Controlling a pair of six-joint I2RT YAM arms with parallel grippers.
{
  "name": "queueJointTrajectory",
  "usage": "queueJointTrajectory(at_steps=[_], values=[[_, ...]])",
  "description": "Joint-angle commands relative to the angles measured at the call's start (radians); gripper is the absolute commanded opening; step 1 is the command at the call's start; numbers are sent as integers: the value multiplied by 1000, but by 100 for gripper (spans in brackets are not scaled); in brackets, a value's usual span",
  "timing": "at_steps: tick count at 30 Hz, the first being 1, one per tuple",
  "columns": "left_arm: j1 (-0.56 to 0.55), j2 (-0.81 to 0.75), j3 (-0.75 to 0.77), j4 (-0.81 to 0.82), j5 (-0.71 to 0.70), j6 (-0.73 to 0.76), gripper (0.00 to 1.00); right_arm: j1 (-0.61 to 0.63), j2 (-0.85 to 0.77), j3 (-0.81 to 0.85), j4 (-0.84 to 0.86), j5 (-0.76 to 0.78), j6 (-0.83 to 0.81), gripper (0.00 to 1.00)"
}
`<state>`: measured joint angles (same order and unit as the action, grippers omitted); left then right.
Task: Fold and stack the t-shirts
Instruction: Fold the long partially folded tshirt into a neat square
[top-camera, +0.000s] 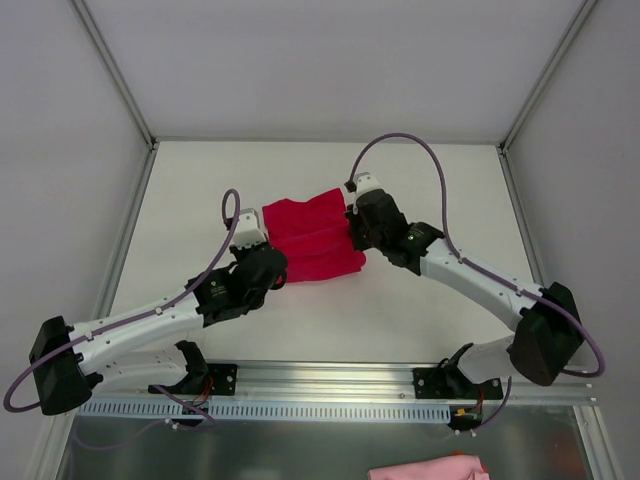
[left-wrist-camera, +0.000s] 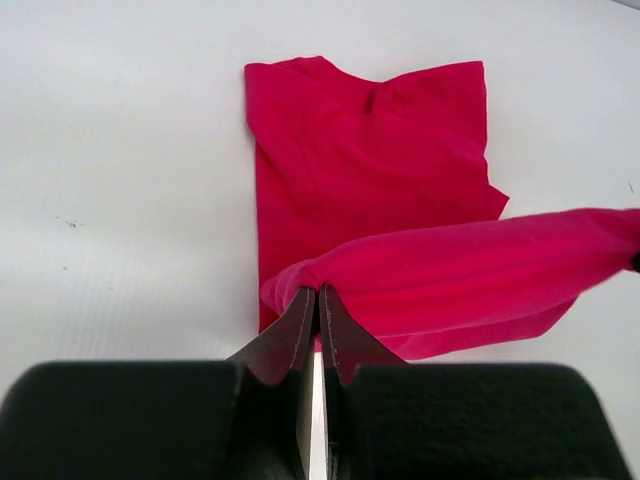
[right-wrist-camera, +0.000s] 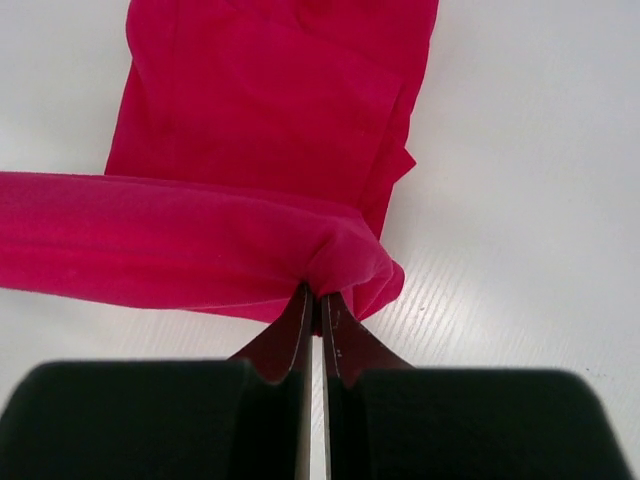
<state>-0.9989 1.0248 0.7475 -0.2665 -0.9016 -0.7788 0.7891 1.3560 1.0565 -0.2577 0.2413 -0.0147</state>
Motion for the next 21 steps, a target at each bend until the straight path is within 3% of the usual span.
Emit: queueJointTrajectory(at_steps=[1,8,21], values=[[23,3,39,33,-40,52,0,-39,80,98,34,-97,-73,1],[124,64,42,102,23,104,0,-74,216,183,37,-137,-105,1],[307,271,104,254,159,196,0,-172,276,296,15,-203,-162,1]])
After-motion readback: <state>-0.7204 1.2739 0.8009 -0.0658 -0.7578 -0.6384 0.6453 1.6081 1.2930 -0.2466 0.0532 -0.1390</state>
